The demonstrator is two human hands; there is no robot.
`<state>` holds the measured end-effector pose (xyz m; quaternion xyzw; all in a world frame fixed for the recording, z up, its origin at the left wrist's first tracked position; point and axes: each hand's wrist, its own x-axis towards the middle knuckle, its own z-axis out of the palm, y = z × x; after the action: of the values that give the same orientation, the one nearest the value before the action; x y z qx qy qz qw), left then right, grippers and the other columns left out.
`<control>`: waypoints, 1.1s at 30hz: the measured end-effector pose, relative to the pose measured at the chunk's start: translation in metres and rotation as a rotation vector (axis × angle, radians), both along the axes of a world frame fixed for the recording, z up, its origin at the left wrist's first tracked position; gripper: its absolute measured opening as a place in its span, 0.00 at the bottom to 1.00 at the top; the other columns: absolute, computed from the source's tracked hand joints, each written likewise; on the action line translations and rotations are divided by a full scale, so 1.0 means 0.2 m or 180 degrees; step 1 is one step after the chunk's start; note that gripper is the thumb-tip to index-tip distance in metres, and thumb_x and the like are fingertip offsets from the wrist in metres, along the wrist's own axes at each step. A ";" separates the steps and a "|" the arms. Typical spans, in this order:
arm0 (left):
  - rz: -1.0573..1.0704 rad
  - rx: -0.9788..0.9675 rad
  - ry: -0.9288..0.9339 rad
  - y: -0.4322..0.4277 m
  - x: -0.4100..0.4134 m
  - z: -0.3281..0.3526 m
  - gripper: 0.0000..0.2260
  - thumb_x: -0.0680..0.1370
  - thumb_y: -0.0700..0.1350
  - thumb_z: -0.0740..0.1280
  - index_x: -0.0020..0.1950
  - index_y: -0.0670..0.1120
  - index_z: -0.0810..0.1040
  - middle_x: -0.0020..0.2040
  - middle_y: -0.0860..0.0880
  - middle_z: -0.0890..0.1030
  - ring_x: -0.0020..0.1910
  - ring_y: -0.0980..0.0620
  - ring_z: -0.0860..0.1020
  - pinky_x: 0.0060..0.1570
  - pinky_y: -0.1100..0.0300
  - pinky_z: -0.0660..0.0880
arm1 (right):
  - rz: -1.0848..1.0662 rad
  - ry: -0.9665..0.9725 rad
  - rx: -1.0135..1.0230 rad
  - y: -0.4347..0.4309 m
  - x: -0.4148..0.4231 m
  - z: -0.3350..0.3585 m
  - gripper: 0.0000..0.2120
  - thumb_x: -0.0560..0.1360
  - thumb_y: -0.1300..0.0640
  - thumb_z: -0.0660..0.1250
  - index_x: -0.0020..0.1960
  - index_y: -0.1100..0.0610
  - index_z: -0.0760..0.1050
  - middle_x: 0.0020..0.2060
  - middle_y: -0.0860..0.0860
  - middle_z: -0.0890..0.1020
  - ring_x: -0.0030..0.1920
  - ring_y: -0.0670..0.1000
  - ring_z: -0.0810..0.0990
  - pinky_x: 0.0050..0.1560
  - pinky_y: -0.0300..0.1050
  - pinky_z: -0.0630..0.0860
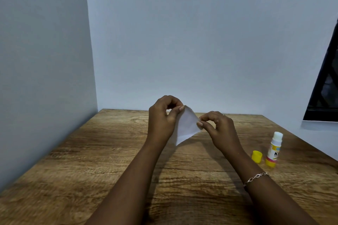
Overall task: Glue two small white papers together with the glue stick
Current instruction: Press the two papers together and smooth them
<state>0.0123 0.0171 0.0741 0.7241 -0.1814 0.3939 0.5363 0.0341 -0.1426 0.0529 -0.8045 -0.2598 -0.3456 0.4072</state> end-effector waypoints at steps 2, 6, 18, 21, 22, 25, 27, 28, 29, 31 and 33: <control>-0.0030 -0.0160 0.0089 0.01 0.00 0.00 0.11 0.72 0.34 0.67 0.34 0.49 0.74 0.34 0.56 0.77 0.36 0.66 0.74 0.39 0.76 0.69 | 0.0005 0.0063 0.0032 -0.01 0.00 0.00 0.01 0.69 0.67 0.69 0.39 0.63 0.79 0.33 0.40 0.76 0.41 0.39 0.75 0.41 0.25 0.65; -0.0157 -0.0528 0.0266 0.01 0.01 0.00 0.12 0.73 0.35 0.67 0.34 0.50 0.74 0.33 0.55 0.77 0.34 0.66 0.74 0.36 0.76 0.68 | 0.0115 0.0313 0.0426 -0.03 0.02 -0.01 0.07 0.70 0.66 0.69 0.36 0.56 0.78 0.34 0.44 0.79 0.38 0.38 0.77 0.41 0.26 0.68; -0.0607 -0.1417 0.0614 -0.01 0.01 -0.02 0.09 0.74 0.36 0.66 0.36 0.46 0.75 0.35 0.51 0.76 0.34 0.64 0.74 0.38 0.72 0.72 | 0.0801 0.0688 0.1921 -0.02 0.01 -0.01 0.11 0.70 0.69 0.67 0.33 0.57 0.75 0.24 0.41 0.77 0.30 0.37 0.74 0.36 0.28 0.72; 0.0145 -0.0603 0.0017 -0.02 0.00 -0.02 0.03 0.73 0.38 0.68 0.43 0.45 0.78 0.41 0.52 0.79 0.44 0.57 0.76 0.46 0.68 0.71 | 0.0656 0.0522 0.1775 -0.02 0.00 0.00 0.11 0.69 0.68 0.69 0.33 0.55 0.75 0.27 0.44 0.79 0.34 0.42 0.76 0.40 0.33 0.74; 0.0510 -0.0095 -0.0332 -0.03 -0.01 -0.01 0.03 0.73 0.39 0.68 0.45 0.44 0.78 0.42 0.51 0.79 0.46 0.57 0.75 0.46 0.69 0.69 | 0.0559 0.0437 0.1617 -0.03 0.00 0.00 0.10 0.69 0.67 0.69 0.34 0.55 0.75 0.29 0.46 0.79 0.35 0.43 0.76 0.41 0.34 0.74; 0.0765 0.0916 -0.0898 -0.08 -0.03 -0.01 0.06 0.72 0.42 0.66 0.45 0.42 0.80 0.42 0.48 0.81 0.47 0.56 0.72 0.46 0.66 0.68 | 0.0245 0.0065 0.0942 -0.01 -0.02 0.00 0.05 0.68 0.63 0.70 0.36 0.56 0.76 0.33 0.48 0.79 0.38 0.44 0.77 0.40 0.30 0.70; 0.0723 0.1331 -0.0908 -0.10 -0.01 -0.02 0.08 0.72 0.45 0.64 0.44 0.43 0.80 0.40 0.48 0.81 0.46 0.56 0.71 0.46 0.64 0.67 | 0.0218 -0.0119 0.0646 0.01 -0.03 0.00 0.01 0.68 0.59 0.67 0.37 0.56 0.77 0.34 0.45 0.79 0.40 0.45 0.77 0.41 0.31 0.70; 0.0716 0.1488 -0.0869 -0.11 0.00 -0.04 0.08 0.72 0.46 0.64 0.43 0.43 0.80 0.39 0.48 0.81 0.45 0.56 0.70 0.45 0.64 0.66 | 0.0227 -0.0189 0.0547 0.02 -0.03 -0.01 0.02 0.67 0.58 0.66 0.37 0.56 0.77 0.34 0.43 0.78 0.41 0.44 0.77 0.42 0.32 0.70; 0.0697 0.1573 -0.0823 -0.11 0.01 -0.05 0.09 0.72 0.47 0.63 0.42 0.44 0.79 0.38 0.49 0.81 0.44 0.56 0.69 0.45 0.63 0.66 | 0.0243 -0.0232 0.0476 0.02 -0.04 0.00 0.03 0.67 0.58 0.66 0.38 0.56 0.78 0.34 0.41 0.78 0.41 0.42 0.77 0.42 0.33 0.70; 0.0610 0.1531 -0.0681 -0.10 0.02 -0.06 0.09 0.72 0.47 0.62 0.39 0.44 0.78 0.36 0.49 0.80 0.42 0.56 0.69 0.42 0.62 0.66 | 0.0271 -0.0263 0.0395 0.03 -0.04 0.00 0.03 0.67 0.59 0.66 0.37 0.56 0.78 0.34 0.40 0.77 0.41 0.39 0.76 0.43 0.33 0.70; 0.0565 0.1410 -0.0623 -0.09 0.02 -0.05 0.10 0.71 0.46 0.61 0.37 0.43 0.77 0.34 0.48 0.79 0.41 0.56 0.68 0.40 0.63 0.64 | 0.0290 -0.0274 0.0348 0.03 -0.04 0.00 0.03 0.67 0.59 0.66 0.37 0.56 0.79 0.34 0.39 0.78 0.41 0.40 0.76 0.43 0.34 0.71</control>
<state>0.0169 -0.0019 0.0640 0.7955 -0.2500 0.4583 0.3077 0.0257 -0.1367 0.0525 -0.7529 -0.2941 -0.3747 0.4542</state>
